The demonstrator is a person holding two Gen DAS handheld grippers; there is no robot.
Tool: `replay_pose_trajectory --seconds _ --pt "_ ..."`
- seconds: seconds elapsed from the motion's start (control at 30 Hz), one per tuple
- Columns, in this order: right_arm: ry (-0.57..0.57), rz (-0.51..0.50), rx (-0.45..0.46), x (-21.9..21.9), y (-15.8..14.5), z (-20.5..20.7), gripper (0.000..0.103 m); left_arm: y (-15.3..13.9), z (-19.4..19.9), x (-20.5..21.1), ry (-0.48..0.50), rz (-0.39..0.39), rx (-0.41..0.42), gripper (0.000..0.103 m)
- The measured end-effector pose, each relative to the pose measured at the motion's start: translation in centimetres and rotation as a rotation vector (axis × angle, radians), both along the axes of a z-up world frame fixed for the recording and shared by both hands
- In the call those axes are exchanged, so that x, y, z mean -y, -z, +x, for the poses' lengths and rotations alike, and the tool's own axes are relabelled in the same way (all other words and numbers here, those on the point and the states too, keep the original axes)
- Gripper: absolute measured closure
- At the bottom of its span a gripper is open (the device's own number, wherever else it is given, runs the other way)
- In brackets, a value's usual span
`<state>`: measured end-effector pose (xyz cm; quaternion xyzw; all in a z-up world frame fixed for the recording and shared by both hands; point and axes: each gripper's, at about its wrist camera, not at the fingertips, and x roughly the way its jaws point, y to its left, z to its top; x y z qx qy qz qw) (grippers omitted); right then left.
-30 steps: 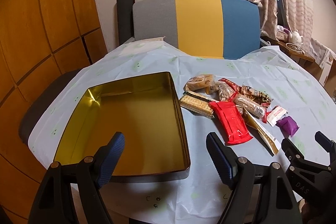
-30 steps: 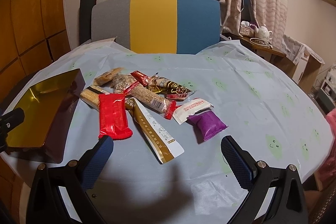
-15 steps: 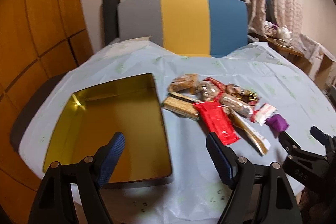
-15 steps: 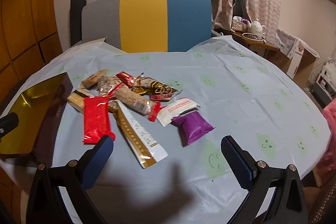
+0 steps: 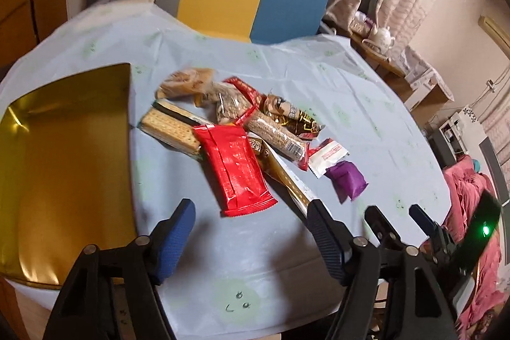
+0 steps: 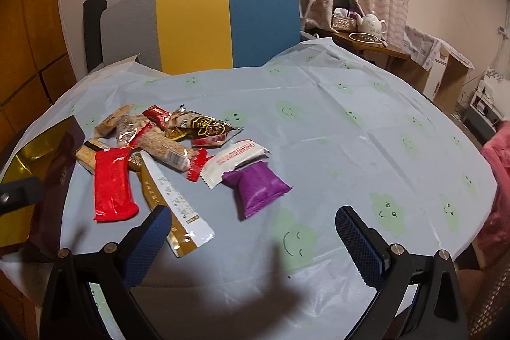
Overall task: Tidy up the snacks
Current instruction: 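Reach the left tool to the red packet and close on it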
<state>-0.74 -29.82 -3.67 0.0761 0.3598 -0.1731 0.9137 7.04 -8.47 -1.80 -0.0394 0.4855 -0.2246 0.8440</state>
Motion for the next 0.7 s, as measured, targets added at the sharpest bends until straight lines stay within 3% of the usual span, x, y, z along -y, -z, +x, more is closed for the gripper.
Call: replay_pose_trajectory --seconds 0.13,0.3,0.57,0.7 --pt "0.008 0.022 -0.013 0.5 0.6 0.0 0.0 1.4 2.1 1.3 0.007 0.044 -0.069 0.047" --pt "-0.004 0.042 -0.023 0.8 1.1 0.1 0.0 3.4 5.0 2.5 -0.042 0.068 -0.133 0.048" --pt "-0.02 0.064 -0.039 1.0 2.0 0.3 0.0 5.7 7.3 4.5 -0.076 0.167 -0.152 0.047" --pt "-0.03 0.078 -0.051 1.0 2.4 0.5 0.0 6.6 7.7 4.5 -0.09 0.175 -0.147 0.047"
